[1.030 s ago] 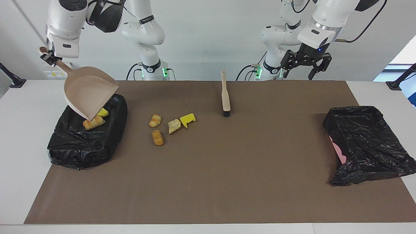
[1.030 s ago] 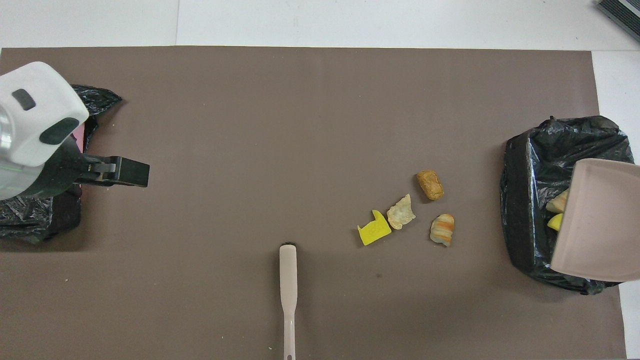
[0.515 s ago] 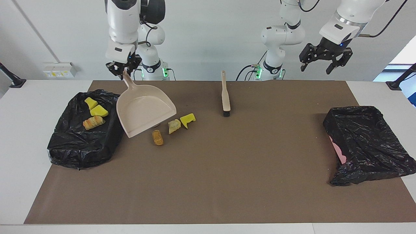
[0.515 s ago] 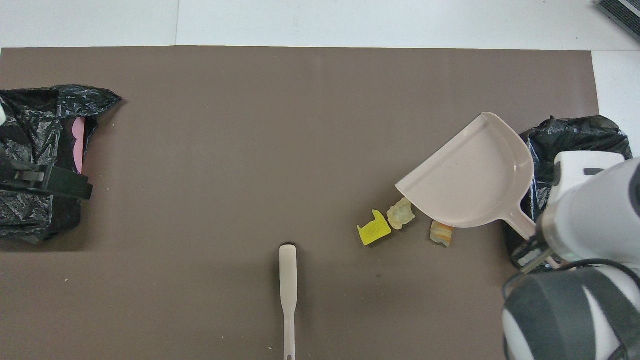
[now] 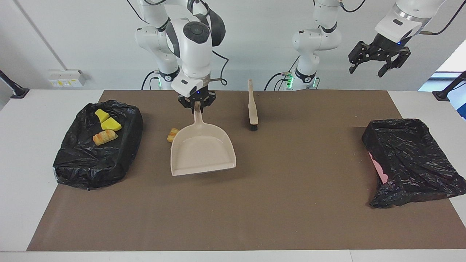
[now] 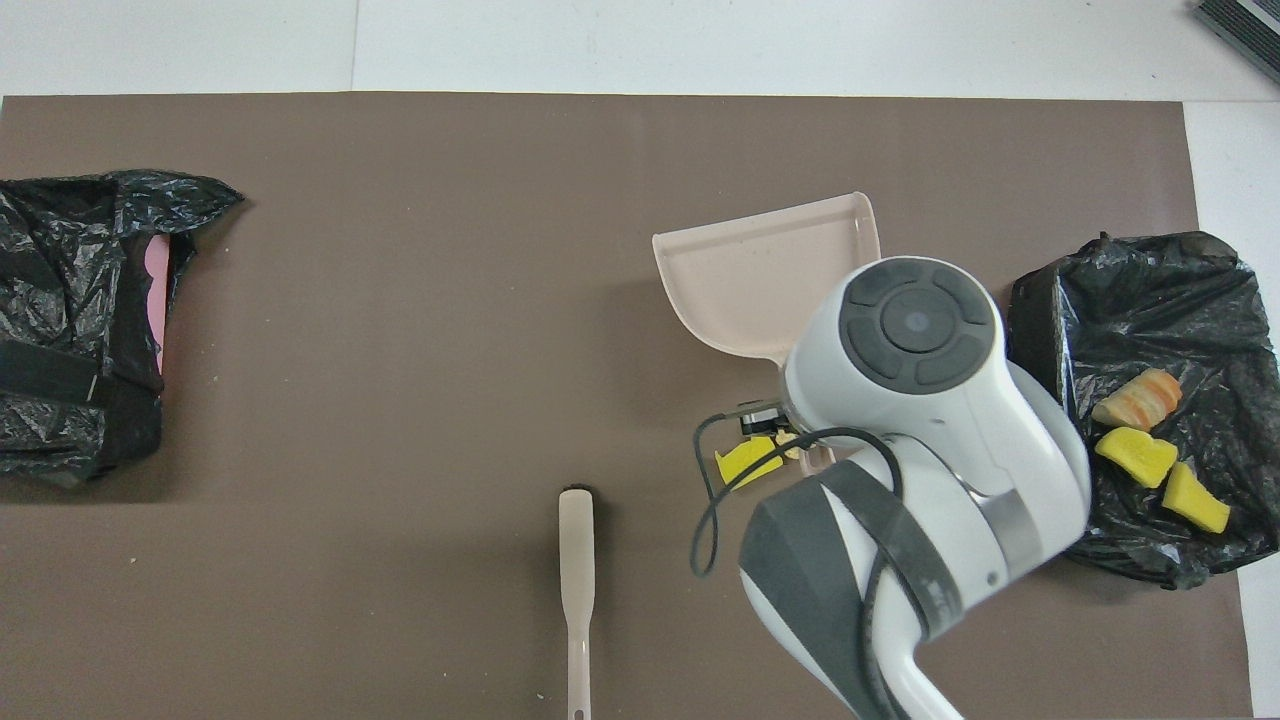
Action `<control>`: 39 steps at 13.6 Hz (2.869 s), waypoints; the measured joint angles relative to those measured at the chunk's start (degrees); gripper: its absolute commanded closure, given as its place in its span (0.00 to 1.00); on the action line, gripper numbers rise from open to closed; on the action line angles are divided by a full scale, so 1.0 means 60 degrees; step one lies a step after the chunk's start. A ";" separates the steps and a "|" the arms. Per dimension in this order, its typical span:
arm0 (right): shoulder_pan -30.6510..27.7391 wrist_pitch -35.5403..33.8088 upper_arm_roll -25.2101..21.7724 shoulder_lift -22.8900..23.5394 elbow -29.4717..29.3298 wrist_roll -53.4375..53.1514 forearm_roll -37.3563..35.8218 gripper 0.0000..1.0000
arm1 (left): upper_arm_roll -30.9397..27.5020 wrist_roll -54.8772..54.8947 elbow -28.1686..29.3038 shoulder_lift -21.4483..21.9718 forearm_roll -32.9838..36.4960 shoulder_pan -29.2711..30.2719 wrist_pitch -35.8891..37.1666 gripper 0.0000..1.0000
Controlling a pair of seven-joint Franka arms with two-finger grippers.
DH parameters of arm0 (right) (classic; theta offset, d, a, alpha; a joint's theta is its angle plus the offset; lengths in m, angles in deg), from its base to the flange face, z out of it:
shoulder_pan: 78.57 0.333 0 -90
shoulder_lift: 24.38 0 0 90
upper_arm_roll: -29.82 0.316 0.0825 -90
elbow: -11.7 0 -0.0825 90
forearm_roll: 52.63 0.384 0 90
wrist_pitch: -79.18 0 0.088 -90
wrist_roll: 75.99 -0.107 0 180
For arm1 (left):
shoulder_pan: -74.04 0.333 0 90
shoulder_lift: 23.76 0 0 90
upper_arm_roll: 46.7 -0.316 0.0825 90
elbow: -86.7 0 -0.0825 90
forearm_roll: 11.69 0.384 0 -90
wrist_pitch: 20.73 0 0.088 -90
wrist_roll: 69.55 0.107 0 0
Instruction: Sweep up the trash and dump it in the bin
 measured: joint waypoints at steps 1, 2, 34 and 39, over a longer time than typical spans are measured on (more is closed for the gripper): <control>0.0205 0.0290 -0.0013 0.0615 -0.0407 -0.0423 -0.0001 1.00 | 0.0013 0.0005 -0.0041 0.0034 0.0000 0.0000 0.0002 0.00; 0.0443 0.0470 -0.0026 0.1132 -0.0834 -0.0834 -0.0002 1.00 | 0.0026 0.0005 -0.0051 0.0082 0.0000 0.0000 0.0004 0.00; 0.2517 0.1364 0.0197 0.1352 -0.0906 -0.3862 0.0294 0.00 | -0.0993 -0.0055 0.0480 0.0218 -0.0001 -0.1458 -0.0929 0.00; 0.3584 0.2091 0.0222 -0.0556 0.2045 -0.4274 0.1895 0.00 | -0.0625 -0.0712 0.1394 -0.0135 0.0000 -0.1817 -0.2888 0.00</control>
